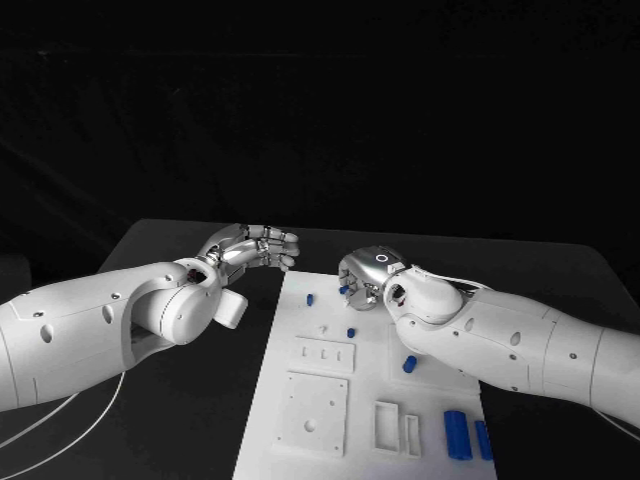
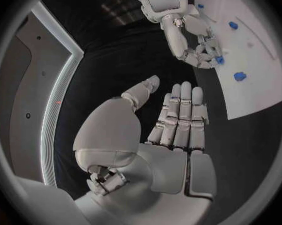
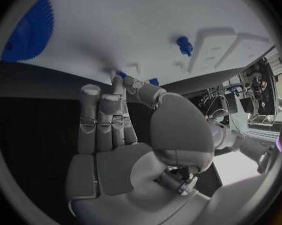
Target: Assemble the parts on the task board
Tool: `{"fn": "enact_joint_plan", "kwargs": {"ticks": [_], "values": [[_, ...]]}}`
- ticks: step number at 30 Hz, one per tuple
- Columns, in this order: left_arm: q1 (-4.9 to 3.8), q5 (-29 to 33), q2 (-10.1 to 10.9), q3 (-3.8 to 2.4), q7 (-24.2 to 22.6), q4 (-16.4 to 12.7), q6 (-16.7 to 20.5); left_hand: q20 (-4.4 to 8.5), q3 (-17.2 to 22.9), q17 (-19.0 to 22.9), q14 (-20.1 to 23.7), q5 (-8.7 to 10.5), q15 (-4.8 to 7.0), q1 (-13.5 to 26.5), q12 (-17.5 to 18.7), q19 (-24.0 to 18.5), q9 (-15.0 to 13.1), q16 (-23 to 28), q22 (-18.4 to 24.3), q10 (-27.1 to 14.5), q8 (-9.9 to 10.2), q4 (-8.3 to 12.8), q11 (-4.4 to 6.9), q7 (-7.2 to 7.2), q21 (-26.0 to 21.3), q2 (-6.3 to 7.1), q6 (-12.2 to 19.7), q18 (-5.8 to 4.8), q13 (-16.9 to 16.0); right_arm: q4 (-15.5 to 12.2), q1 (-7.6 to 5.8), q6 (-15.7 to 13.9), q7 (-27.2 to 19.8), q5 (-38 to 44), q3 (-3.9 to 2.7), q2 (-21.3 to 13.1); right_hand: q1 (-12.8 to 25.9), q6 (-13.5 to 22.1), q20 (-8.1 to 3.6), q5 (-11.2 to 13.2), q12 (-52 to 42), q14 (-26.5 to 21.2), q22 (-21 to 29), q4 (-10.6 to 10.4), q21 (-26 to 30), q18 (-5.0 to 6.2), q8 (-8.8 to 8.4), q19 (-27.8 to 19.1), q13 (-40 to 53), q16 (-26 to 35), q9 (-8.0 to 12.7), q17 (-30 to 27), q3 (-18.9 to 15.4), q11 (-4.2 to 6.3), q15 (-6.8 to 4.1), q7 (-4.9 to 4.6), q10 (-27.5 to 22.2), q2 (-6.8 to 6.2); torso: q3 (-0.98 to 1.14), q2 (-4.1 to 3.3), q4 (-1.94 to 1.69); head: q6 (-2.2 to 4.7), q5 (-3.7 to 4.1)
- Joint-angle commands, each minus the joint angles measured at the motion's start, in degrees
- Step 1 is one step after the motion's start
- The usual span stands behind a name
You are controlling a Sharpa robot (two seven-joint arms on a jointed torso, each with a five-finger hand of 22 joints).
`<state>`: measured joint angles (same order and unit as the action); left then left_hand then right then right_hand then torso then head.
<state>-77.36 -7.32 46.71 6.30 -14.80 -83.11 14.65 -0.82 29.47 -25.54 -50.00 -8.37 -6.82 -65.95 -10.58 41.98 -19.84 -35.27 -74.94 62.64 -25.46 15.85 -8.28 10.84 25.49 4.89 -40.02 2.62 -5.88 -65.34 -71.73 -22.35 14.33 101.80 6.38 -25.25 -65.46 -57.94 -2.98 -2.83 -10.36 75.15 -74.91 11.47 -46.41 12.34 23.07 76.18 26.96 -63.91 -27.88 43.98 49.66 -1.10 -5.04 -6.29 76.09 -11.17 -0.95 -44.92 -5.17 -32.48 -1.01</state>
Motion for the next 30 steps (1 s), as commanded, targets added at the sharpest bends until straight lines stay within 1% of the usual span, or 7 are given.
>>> {"fn": "enact_joint_plan", "kwargs": {"ticks": [1, 5, 8, 11, 21, 30], "values": [[-0.1, 0.19, -0.06, -0.06, -0.4, -0.02, -0.82, 0.03, 0.17, 0.09, 0.11, -0.01, 0.27, 0.45, 0.22, -0.26, 0.08, -0.39, -1.16, -0.49, 0.22, 0.2, -0.06, 1.03, 0.39, 0.14, 0.21, 0.8, -0.06, 0.0, 0.16, -0.57, 1.04, 0.78, 0.11, -0.27, 0.11, -0.34, -0.34, -0.11, 0.03, 0.0, -1.14, 0.06, -0.25, 2.66, 0.06, -0.01, 0.09, -0.3, 0.0, -0.09, 0.19, 0.12, -0.36, 0.09, -0.4, -0.36, -0.02, -0.03, -0.08, 0.1, 0.07], [-0.1, 0.19, -0.03, -0.06, -0.4, 0.06, -0.8, 0.03, 0.18, 0.1, 0.11, -0.01, 0.27, 0.45, 0.23, -0.26, 0.08, -0.39, -1.16, -0.49, 0.22, 0.19, -0.06, 1.03, 0.4, 0.14, 0.21, 0.8, -0.06, -0.21, 0.16, -1.07, 1.06, 0.71, 0.11, -0.46, 0.1, -0.37, -0.34, -0.11, 0.04, 0.0, -1.14, 0.08, -0.27, 2.66, 0.06, -0.02, 0.18, -0.31, -0.03, -0.11, 0.23, 0.13, -0.36, 0.1, -0.38, -0.37, -0.01, -0.05, -0.03, 0.25, 0.09], [-0.1, 0.19, -0.03, -0.06, -0.42, 0.07, -0.78, 0.03, 0.19, 0.1, 0.11, -0.01, 0.27, 0.45, 0.23, -0.26, 0.08, -0.4, -1.16, -0.49, 0.22, 0.2, -0.06, 1.03, 0.41, 0.14, 0.21, 0.8, -0.06, -0.1, 0.16, -0.85, 1.15, 0.64, 0.11, -0.45, 0.09, -0.4, -0.34, -0.12, 0.04, 0.01, -1.14, 0.08, -0.29, 2.66, 0.05, -0.01, 0.26, -0.33, -0.05, -0.13, 0.26, 0.13, -0.37, 0.11, -0.37, -0.39, -0.01, -0.08, -0.01, 0.33, 0.1], [-0.11, 0.19, 0.02, -0.06, -0.41, 0.02, -0.8, 0.03, 0.19, 0.11, 0.11, -0.01, 0.27, 0.45, 0.24, -0.26, 0.08, -0.4, -1.16, -0.49, 0.22, 0.21, -0.06, 1.03, 0.41, 0.15, 0.21, 0.8, -0.07, -0.1, 0.16, -0.79, 1.17, 0.61, 0.11, -0.46, 0.1, -0.41, -0.34, -0.11, 0.05, 0.01, -1.14, 0.08, -0.3, 2.66, 0.04, -0.01, 0.3, -0.34, -0.06, -0.14, 0.27, 0.14, -0.37, 0.11, -0.37, -0.41, -0.05, -0.1, 0.0, 0.41, 0.14], [-0.12, 0.19, 0.11, -0.06, -0.39, 0.15, -0.81, 0.03, 0.21, 0.12, 0.12, -0.01, 0.27, 0.46, 0.26, -0.27, 0.08, -0.42, -1.16, -0.49, 0.22, 0.2, -0.07, 1.03, 0.44, 0.15, 0.22, 0.8, -0.08, -0.7, 0.16, -3.14, 1.53, 0.61, 0.1, -1.0, 0.08, -0.44, -0.35, -0.12, 0.1, 0.01, -1.14, 0.08, -0.33, 2.66, 0.01, -0.02, 0.5, -0.37, -0.12, -0.19, 0.37, 0.14, -0.38, 0.12, -0.38, -0.49, -0.06, -0.14, -0.07, 0.44, 0.18], [-0.13, 0.19, 0.13, -0.06, -0.32, 0.47, -0.83, 0.03, 0.23, 0.13, 0.12, -0.01, 0.27, 0.47, 0.27, -0.28, 0.08, -0.44, -1.16, -0.49, 0.22, 0.2, -0.07, 1.03, 0.45, 0.16, 0.22, 0.8, -0.09, -1.17, 0.16, -3.68, 1.77, 0.57, -0.01, -1.69, 0.04, -0.52, -0.37, -0.12, 0.13, 0.03, -1.13, 0.05, -0.39, 2.66, -0.02, 0.03, 0.75, -0.43, -0.2, -0.24, 0.51, 0.17, -0.4, 0.14, -0.34, -0.58, -0.08, -0.16, -0.04, 0.51, 0.17]]}}
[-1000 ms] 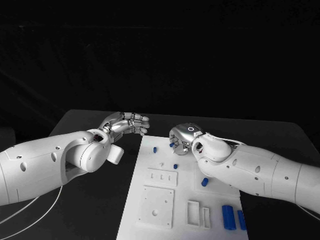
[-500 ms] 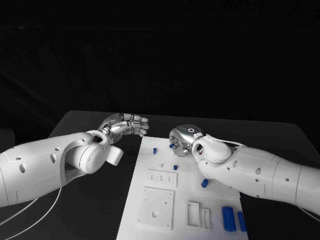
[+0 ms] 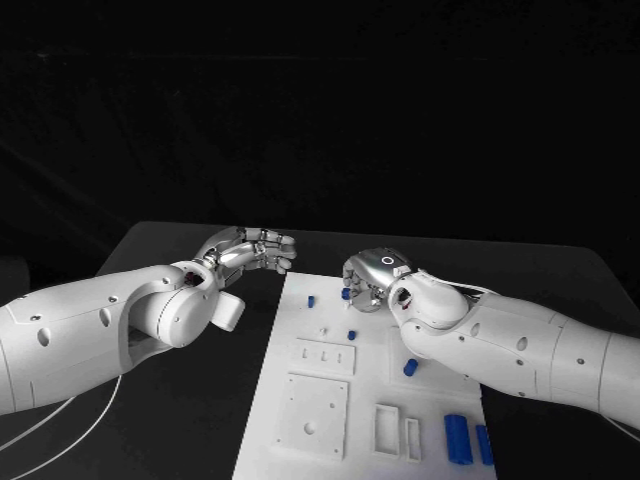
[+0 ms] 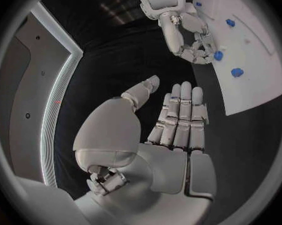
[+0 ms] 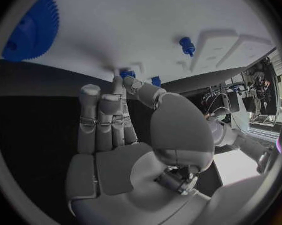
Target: Assemble the parts on the task board
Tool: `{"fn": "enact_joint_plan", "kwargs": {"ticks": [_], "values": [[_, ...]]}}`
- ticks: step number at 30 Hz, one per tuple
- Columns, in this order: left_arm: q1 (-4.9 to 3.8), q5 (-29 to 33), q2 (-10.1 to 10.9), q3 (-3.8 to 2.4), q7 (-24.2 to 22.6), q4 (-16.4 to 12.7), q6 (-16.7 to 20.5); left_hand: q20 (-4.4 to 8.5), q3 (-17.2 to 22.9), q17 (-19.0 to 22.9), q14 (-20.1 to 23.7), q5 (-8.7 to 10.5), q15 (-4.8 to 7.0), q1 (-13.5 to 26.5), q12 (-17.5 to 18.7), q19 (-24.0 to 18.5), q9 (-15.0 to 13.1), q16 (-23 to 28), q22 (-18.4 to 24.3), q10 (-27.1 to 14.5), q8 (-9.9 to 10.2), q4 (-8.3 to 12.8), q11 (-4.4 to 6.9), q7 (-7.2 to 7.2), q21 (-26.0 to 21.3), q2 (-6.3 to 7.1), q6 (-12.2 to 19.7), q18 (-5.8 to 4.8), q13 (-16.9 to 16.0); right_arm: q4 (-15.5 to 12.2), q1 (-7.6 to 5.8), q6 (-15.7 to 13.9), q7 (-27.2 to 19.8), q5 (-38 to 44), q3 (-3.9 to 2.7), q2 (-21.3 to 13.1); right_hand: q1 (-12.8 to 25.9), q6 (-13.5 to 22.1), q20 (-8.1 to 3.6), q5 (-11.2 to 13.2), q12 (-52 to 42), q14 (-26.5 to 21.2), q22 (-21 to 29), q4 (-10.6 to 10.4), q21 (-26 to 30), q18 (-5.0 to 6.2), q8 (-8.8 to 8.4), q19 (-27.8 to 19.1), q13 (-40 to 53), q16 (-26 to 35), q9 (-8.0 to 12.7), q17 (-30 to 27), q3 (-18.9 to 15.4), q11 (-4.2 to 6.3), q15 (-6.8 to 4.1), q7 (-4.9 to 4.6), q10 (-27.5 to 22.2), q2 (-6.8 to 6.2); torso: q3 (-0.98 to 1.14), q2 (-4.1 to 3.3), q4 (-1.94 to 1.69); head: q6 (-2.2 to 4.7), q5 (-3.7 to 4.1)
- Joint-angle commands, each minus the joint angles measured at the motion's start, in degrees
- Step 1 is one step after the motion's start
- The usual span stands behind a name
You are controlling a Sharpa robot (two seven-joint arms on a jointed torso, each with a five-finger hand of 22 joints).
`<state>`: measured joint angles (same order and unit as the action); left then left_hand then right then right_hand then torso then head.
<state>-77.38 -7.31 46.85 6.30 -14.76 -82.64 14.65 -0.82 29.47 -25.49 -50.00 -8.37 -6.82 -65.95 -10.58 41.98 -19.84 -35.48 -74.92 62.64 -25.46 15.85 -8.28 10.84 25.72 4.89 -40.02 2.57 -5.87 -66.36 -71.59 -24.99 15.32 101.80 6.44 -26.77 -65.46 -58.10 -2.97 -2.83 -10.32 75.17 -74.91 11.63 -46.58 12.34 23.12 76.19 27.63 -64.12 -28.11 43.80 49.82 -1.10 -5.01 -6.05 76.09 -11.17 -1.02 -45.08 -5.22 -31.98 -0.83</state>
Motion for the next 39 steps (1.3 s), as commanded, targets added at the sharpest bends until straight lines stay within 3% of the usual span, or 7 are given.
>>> {"fn": "enact_joint_plan", "kwargs": {"ticks": [1, 17, 25, 28, 34, 35, 39], "values": [[-0.11, 0.18, 0.04, -0.06, -0.33, 0.0, -0.81, 0.03, 0.23, 0.08, 0.12, 0.0, 0.27, 0.47, 0.27, -0.28, 0.09, -0.24, -1.18, -0.49, 0.22, 0.2, -0.07, 1.03, 0.23, 0.16, 0.22, 0.85, -0.1, -0.18, 0.01, -1.1, 0.79, 0.56, -0.13, -0.26, 0.04, -0.36, -0.38, -0.12, 0.09, 0.01, -1.14, -0.11, -0.21, 2.66, -0.07, 0.02, 0.09, -0.22, 0.04, -0.06, 0.36, 0.17, -0.43, -0.1, -0.34, -0.58, -0.01, -0.01, 0.02, -0.01, -0.05], [-0.14, 0.18, 0.1, -0.06, -0.24, 0.2, -0.91, 0.03, 0.24, 0.11, 0.15, 0.02, 0.26, 0.51, 0.32, -0.3, 0.09, -0.26, -1.17, -0.51, 0.24, 0.2, -0.08, 1.04, 0.26, 0.2, 0.25, 0.84, -0.11, -0.58, 0.0, -1.57, -0.61, -1.55, -0.36, -0.98, 0.12, -0.28, -0.38, -0.11, 0.29, -0.04, -1.1, -0.27, -0.25, 2.66, -0.26, 0.0, 0.53, -0.28, -0.06, -0.19, 0.54, 0.14, -0.41, -0.15, -0.46, -0.86, 0.03, -0.03, 0.01, 0.22, -0.04], [-0.14, 0.18, 0.25, -0.06, -0.21, 0.21, -0.86, 0.03, 0.25, 0.12, 0.16, 0.03, 0.26, 0.51, 0.33, -0.31, 0.1, -0.27, -1.17, -0.52, 0.24, 0.2, -0.08, 1.05, 0.27, 0.21, 0.26, 0.85, -0.12, -1.93, -0.04, -2.62, -3.46, -5.08, -1.52, -1.75, 1.01, 2.86, 0.02, -1.97, 1.33, -0.07, -0.95, -2.39, -0.06, 2.66, -2.59, -0.1, 1.98, -0.14, 0.34, -0.98, 0.59, -0.41, 0.17, -1.37, -1.33, -4.22, -0.01, -0.04, 0.09, 0.35, -0.03], [-0.15, 0.18, 0.27, -0.06, -0.19, 0.2, -0.83, 0.03, 0.26, 0.12, 0.16, 0.03, 0.26, 0.51, 0.34, -0.32, 0.1, -0.27, -1.17, -0.52, 0.24, 0.2, -0.08, 1.05, 0.27, 0.22, 0.26, 0.85, -0.12, -2.61, -0.24, -0.95, -3.93, -6.0, -2.15, -2.0, 2.78, 3.96, 0.04, -2.45, 1.35, 0.03, -1.08, -3.26, -0.27, 2.66, -3.38, -0.04, 2.72, -0.47, 0.57, -1.03, -2.08, -0.5, 0.3, -1.67, -1.03, -5.3, -0.05, -0.04, 0.11, 0.44, -0.06], [-0.17, 0.17, 0.28, -0.06, -0.17, 0.14, -0.88, 0.03, 0.26, 0.13, 0.17, 0.04, 0.26, 0.5, 0.35, -0.32, 0.1, -0.27, -1.17, -0.53, 0.24, 0.21, -0.09, 1.05, 0.28, 0.24, 0.27, 0.85, -0.12, -2.87, -0.63, 2.68, -4.93, -6.49, -2.66, -1.77, 4.14, 6.07, -0.13, -2.71, -2.1, -0.11, -1.14, -3.26, -0.61, 2.66, -4.97, -0.37, 8.21, -1.18, 1.24, -0.97, -7.91, 0.03, -0.16, -1.46, 2.31, -5.41, -0.1, -0.08, -0.01, 0.59, 0.05], [-0.18, 0.17, 0.27, -0.06, -0.16, 0.15, -0.87, 0.03, 0.26, 0.13, 0.17, 0.04, 0.26, 0.5, 0.35, -0.33, 0.1, -0.27, -1.17, -0.53, 0.25, 0.21, -0.09, 1.05, 0.28, 0.24, 0.27, 0.85, -0.12, -2.7, -0.67, 3.38, -5.03, -6.49, -2.67, -1.58, 3.63, 5.9, -0.07, -2.99, -4.09, -0.28, -0.96, -3.54, -0.57, 2.66, -5.21, -0.51, 13.88, -1.43, 1.42, -1.02, -9.37, 0.14, -0.05, -1.15, 0.41, -4.77, -0.11, -0.09, -0.03, 0.6, 0.07], [-0.2, 0.17, 0.24, -0.06, -0.14, 0.18, -0.87, 0.03, 0.27, 0.14, 0.17, 0.04, 0.26, 0.5, 0.36, -0.33, 0.1, -0.28, -1.17, -0.54, 0.25, 0.22, -0.09, 1.05, 0.29, 0.25, 0.28, 0.85, -0.13, -1.31, -0.77, 6.59, -5.11, -5.67, -2.67, -0.47, 2.33, 5.88, -0.09, -1.58, -11.13, -0.05, -1.14, -3.69, -1.04, 2.66, -5.83, -0.4, 26.3, -2.44, 1.86, -0.8, -10.29, 0.6, -0.73, -0.97, 0.04, -5.23, -0.13, -0.11, -0.14, 0.7, 0.09]]}}
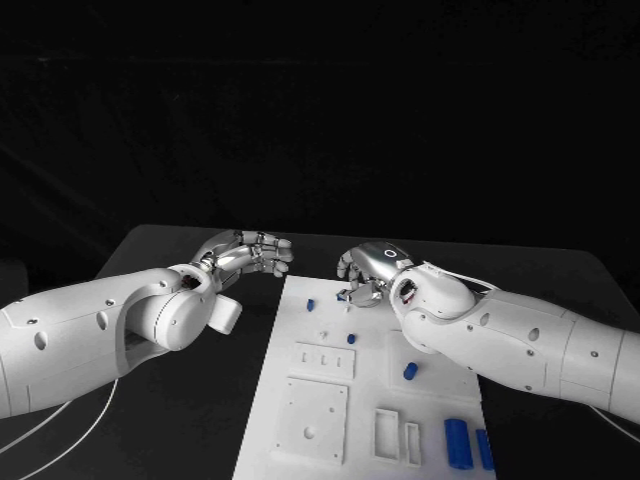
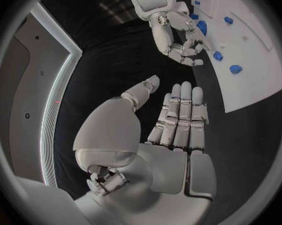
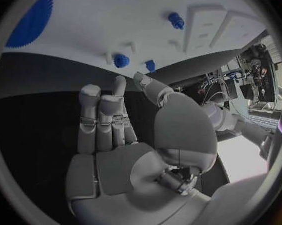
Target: Assemble the parts on the task board
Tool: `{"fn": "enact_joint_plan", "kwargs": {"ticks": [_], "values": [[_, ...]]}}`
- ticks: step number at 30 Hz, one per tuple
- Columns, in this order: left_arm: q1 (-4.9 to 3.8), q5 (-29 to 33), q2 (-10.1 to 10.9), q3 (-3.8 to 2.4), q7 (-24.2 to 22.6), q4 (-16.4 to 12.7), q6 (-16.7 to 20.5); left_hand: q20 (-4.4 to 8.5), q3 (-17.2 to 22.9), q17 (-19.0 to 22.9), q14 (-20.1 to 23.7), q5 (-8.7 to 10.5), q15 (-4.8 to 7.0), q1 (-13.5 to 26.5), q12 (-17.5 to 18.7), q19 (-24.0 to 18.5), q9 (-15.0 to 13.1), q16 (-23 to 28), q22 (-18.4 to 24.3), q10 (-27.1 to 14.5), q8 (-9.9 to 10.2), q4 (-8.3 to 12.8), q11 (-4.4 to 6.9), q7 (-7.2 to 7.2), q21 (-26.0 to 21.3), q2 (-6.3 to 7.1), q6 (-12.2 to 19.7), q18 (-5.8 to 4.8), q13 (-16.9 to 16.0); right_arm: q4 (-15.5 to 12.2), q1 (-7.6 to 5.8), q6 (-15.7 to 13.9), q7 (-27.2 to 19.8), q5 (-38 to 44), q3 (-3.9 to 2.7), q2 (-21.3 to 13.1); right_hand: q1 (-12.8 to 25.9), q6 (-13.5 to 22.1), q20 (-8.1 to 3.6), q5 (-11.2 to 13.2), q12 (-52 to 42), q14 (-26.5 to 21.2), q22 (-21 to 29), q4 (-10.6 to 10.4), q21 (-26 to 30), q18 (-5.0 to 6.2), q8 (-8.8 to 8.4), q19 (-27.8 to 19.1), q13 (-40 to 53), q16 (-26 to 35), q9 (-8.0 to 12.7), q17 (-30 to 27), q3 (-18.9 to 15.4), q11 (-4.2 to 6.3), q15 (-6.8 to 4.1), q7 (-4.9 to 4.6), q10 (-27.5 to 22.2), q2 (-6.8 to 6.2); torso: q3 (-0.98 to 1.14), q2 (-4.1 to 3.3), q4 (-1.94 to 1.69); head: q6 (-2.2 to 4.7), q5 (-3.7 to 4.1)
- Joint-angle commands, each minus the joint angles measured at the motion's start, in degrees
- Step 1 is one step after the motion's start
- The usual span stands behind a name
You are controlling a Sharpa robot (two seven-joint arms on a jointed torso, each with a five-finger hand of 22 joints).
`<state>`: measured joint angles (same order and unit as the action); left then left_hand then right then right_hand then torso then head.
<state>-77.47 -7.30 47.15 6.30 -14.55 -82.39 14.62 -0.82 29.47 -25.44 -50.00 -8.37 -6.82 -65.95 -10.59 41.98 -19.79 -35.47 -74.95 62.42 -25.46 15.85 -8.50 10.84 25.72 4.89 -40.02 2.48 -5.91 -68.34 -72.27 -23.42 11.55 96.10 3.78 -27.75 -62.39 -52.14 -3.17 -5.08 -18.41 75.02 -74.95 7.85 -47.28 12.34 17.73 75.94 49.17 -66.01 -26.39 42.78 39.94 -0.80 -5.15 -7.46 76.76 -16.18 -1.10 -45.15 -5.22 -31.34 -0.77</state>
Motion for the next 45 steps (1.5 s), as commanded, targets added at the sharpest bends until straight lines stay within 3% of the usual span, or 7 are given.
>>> {"fn": "enact_joint_plan", "kwargs": {"ticks": [1, 2, 9, 15, 21, 32, 45], "values": [[-0.12, 0.17, -0.08, -0.06, -0.35, -0.07, -0.86, 0.03, 0.27, 0.09, 0.18, 0.04, 0.26, 0.5, 0.36, -0.33, 0.05, -0.29, -1.14, -0.32, 0.25, 0.22, 0.12, 1.05, 0.29, 0.25, 0.28, 0.94, -0.09, 0.99, -0.1, 5.72, -1.23, 0.38, -0.02, 0.74, -1.0, -0.21, 0.16, 1.33, -8.41, -0.01, -1.19, 0.02, -0.68, 2.66, -0.66, -0.35, 10.47, -1.51, 0.33, 0.87, -0.56, 0.56, -0.35, 0.65, -2.57, -0.15, -0.02, -0.04, -0.12, 0.07, 0.03], [-0.13, 0.17, -0.1, -0.06, -0.35, -0.06, -0.87, 0.03, 0.27, 0.09, 0.18, 0.04, 0.26, 0.5, 0.36, -0.33, 0.05, -0.29, -1.14, -0.32, 0.25, 0.22, 0.12, 1.05, 0.29, 0.25, 0.28, 0.94, -0.09, 1.36, -0.14, 6.56, -1.15, 0.73, -0.02, 0.98, -1.1, -0.35, 0.17, 1.38, -10.85, -0.15, -1.23, -0.03, -0.92, 2.66, -0.72, -0.37, 12.93, -1.81, 0.39, 1.11, -0.52, 0.42, -0.78, 0.45, -3.69, -0.14, -0.03, -0.05, -0.13, 0.08, 0.02], [-0.22, 0.17, -0.17, -0.06, -0.24, -0.08, -0.94, 0.02, 0.28, 0.1, 0.19, 0.04, 0.25, 0.5, 0.37, -0.34, 0.05, -0.29, -1.14, -0.32, 0.25, 0.22, 0.12, 1.05, 0.29, 0.26, 0.28, 0.94, -0.09, 2.87, -0.32, 11.0, -0.82, 2.89, -0.02, 2.19, -1.34, -1.22, 0.59, 2.19, -25.18, -0.47, -1.27, 0.4, -3.03, 2.66, -0.81, -0.9, 24.8, -5.23, 0.57, 4.21, -0.86, 0.36, -0.58, 0.38, -6.99, 0.33, -0.09, -0.11, -0.16, -0.14, -0.06], [-0.25, 0.09, -0.51, -0.06, -0.26, 0.29, -0.95, 0.02, 0.28, 0.1, 0.19, 0.04, 0.25, 0.51, 0.38, -0.35, 0.05, -0.29, -1.14, -0.33, 0.25, 0.21, 0.12, 1.05, 0.3, 0.26, 0.28, 0.94, -0.1, 3.46, -0.35, 10.61, -0.33, 3.75, -0.02, 2.48, -1.55, -2.17, 0.77, 2.25, -31.27, -1.22, -1.3, 0.76, -4.34, 2.66, -0.34, -0.71, 27.36, -8.01, 0.3, 7.19, -0.59, 0.38, -0.53, 0.58, -7.14, 0.42, -0.07, -0.1, -0.07, -0.22, -0.15], [-0.24, 0.09, -0.61, -0.05, -0.27, 0.47, -0.95, 0.01, 0.28, 0.11, 0.2, 0.05, 0.25, 0.55, 0.38, -0.35, 0.05, -0.3, -1.13, -0.33, 0.25, 0.18, 0.11, 1.06, 0.3, 0.24, 0.29, 0.93, -0.1, 3.53, -0.36, 9.81, 0.14, 3.92, -0.02, 2.53, -1.72, -2.53, 0.68, 2.27, -33.6, -1.51, -1.25, 0.24, -5.04, 2.66, -0.16, -0.76, 27.14, -8.39, 0.14, 8.22, 0.63, 0.45, -0.59, 0.65, -7.67, 1.43, 0.0, -0.11, 0.09, -0.26, -0.18], [-0.24, 0.09, -0.62, -0.05, -0.12, 0.47, -1.04, -0.01, 0.27, 0.13, 0.22, 0.05, 0.23, 0.69, 0.41, -0.36, 0.06, -0.31, -1.13, -0.34, 0.26, 0.09, 0.1, 1.07, 0.33, 0.19, 0.3, 0.91, -0.12, 3.62, -0.39, 10.81, 1.84, 4.16, -0.02, 2.8, -1.53, -3.23, 0.6, 2.27, -35.27, -1.55, -1.23, -0.54, -5.73, 2.66, 0.2, -0.81, 26.93, -8.49, -0.11, 9.03, 1.87, 0.62, -0.74, 0.85, -8.05, 1.48, 0.09, -0.07, -0.01, -0.39, -0.11], [-0.24, 0.09, -0.66, -0.05, 0.16, 0.58, -1.39, -0.02, 0.24, 0.16, 0.25, 0.07, 0.21, 0.84, 0.46, -0.4, 0.06, -0.32, -1.12, -0.37, 0.27, 0.01, 0.08, 1.08, 0.34, 0.2, 0.33, 0.9, -0.13, 3.58, -0.39, 7.36, 1.69, 2.28, -0.02, 2.79, -1.48, -3.9, 0.53, 2.23, -36.42, -1.48, -1.16, -1.33, -6.3, 2.66, 0.39, -0.86, 26.6, -8.33, -0.24, 9.75, 3.68, 0.8, -0.91, 1.04, -8.27, 1.95, 0.06, -0.05, -0.01, -0.43, -0.08]]}}
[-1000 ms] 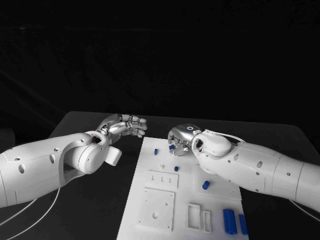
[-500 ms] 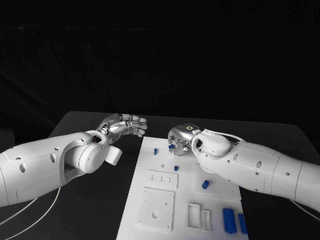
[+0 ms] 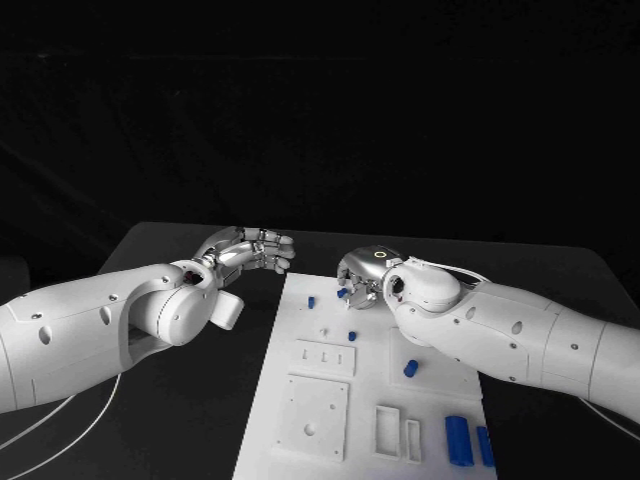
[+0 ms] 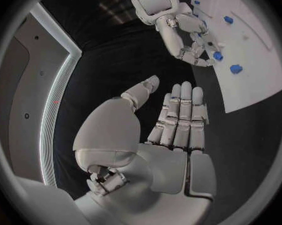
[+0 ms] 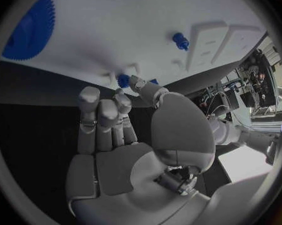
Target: Assemble the parts on the task board
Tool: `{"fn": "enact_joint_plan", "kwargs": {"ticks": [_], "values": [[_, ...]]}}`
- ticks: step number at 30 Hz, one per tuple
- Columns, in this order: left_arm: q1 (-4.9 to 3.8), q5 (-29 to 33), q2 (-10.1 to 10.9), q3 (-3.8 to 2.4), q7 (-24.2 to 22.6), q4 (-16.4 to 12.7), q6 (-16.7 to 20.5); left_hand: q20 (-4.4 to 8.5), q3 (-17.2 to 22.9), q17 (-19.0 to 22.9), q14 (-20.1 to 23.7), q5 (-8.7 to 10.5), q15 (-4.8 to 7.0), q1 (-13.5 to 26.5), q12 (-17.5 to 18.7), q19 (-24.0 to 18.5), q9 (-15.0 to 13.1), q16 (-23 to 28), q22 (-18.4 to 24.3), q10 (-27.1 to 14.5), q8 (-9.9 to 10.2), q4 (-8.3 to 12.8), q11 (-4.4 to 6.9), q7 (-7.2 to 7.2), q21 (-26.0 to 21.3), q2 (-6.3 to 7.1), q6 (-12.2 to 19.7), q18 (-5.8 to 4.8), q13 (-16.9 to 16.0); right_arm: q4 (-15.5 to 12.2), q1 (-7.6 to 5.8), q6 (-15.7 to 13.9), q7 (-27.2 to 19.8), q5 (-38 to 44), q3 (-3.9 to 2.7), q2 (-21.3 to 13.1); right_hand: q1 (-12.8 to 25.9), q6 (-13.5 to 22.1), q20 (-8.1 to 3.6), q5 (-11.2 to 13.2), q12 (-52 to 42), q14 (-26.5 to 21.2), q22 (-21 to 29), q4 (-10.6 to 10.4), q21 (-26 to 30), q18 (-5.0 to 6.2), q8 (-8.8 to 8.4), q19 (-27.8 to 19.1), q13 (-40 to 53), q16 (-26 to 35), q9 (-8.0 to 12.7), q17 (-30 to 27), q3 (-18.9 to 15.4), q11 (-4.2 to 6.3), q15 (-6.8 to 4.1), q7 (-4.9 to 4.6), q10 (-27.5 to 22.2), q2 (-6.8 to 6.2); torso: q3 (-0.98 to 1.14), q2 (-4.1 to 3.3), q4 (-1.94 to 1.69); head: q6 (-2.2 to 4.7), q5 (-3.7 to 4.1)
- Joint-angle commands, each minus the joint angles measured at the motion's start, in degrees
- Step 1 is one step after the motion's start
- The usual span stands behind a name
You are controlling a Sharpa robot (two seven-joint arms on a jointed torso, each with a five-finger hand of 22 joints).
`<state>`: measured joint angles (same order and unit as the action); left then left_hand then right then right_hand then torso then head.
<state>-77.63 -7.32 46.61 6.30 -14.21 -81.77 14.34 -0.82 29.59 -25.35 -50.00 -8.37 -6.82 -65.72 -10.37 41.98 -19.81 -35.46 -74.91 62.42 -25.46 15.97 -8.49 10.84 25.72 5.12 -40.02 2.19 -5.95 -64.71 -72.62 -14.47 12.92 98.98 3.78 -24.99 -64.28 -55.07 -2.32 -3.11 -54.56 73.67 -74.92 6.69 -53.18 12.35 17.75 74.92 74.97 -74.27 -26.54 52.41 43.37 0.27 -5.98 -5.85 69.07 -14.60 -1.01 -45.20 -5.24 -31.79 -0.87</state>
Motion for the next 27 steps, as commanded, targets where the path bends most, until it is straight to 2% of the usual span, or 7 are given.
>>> {"fn": "enact_joint_plan", "kwargs": {"ticks": [1, 8, 18, 27], "values": [[-0.08, 0.1, -0.12, -0.06, -0.17, -0.04, -1.1, -0.02, 0.11, 0.07, 0.26, 0.07, 0.21, 0.61, 0.24, -0.4, 0.08, -0.33, -1.16, -0.38, 0.28, -0.11, 0.08, 1.08, 0.34, -0.03, 0.33, 1.19, -0.09, -0.07, -0.03, -1.62, 0.34, -0.6, -0.02, 0.05, 0.47, -0.96, -0.33, 0.26, -0.3, -0.12, -1.18, -0.22, -0.42, 2.65, 0.36, 0.16, 0.78, -0.06, -0.09, 0.16, 0.27, -0.26, -0.1, -0.57, -0.59, 0.34, -0.05, -0.01, 0.0, 0.01, 0.04], [-0.08, 0.1, -0.16, -0.06, -0.08, -0.02, -1.21, -0.02, 0.13, 0.09, 0.29, 0.08, 0.21, 0.61, 0.27, -0.43, 0.09, -0.33, -1.16, -0.4, 0.29, -0.09, 0.07, 1.09, 0.35, 0.0, 0.36, 1.2, -0.09, 0.04, -0.03, -1.03, 0.53, -0.71, -0.03, 0.09, 0.67, -0.91, -0.39, 0.25, -0.47, -0.09, -1.19, -0.36, -0.58, 2.65, 0.32, 0.21, 0.7, -0.04, -0.09, 0.3, 0.31, -0.26, -0.1, -0.57, -0.63, 0.11, -0.04, -0.03, 0.0, -0.07, 0.05], [-0.08, 0.1, -0.11, -0.06, 0.12, -0.02, -1.31, -0.02, 0.15, 0.1, 0.32, 0.08, 0.2, 0.59, 0.3, -0.47, 0.09, -0.33, -1.15, -0.43, 0.3, -0.06, 0.06, 1.09, 0.35, 0.02, 0.39, 1.21, -0.1, 0.39, -0.04, 3.03, 0.31, -0.73, -0.03, 0.37, 0.96, -1.11, -0.49, 0.31, -0.7, -0.05, -1.24, -0.26, -0.92, 2.65, 0.43, 0.29, 0.58, 0.0, -0.2, 0.54, -0.04, -0.21, -0.14, -0.51, -0.75, -0.35, -0.07, 0.0, 0.02, -0.13, 0.1], [-0.09, 0.09, -0.17, -0.06, 0.21, -0.03, -1.43, -0.02, 0.18, 0.12, 0.36, 0.09, 0.2, 0.56, 0.33, -0.51, 0.1, -0.33, -1.15, -0.46, 0.32, -0.03, 0.05, 1.1, 0.35, 0.05, 0.41, 1.21, -0.11, 1.4, -0.06, 3.43, 0.53, -0.09, -0.02, 1.21, 1.09, -1.12, -0.52, 0.32, -0.78, -0.05, -1.24, -0.17, -1.05, 2.65, 0.46, 0.24, 0.52, 0.04, -0.26, 0.65, -0.33, -0.2, -0.15, -0.5, -0.85, -0.35, -0.06, -0.02, -0.02, -0.14, 0.16]]}}
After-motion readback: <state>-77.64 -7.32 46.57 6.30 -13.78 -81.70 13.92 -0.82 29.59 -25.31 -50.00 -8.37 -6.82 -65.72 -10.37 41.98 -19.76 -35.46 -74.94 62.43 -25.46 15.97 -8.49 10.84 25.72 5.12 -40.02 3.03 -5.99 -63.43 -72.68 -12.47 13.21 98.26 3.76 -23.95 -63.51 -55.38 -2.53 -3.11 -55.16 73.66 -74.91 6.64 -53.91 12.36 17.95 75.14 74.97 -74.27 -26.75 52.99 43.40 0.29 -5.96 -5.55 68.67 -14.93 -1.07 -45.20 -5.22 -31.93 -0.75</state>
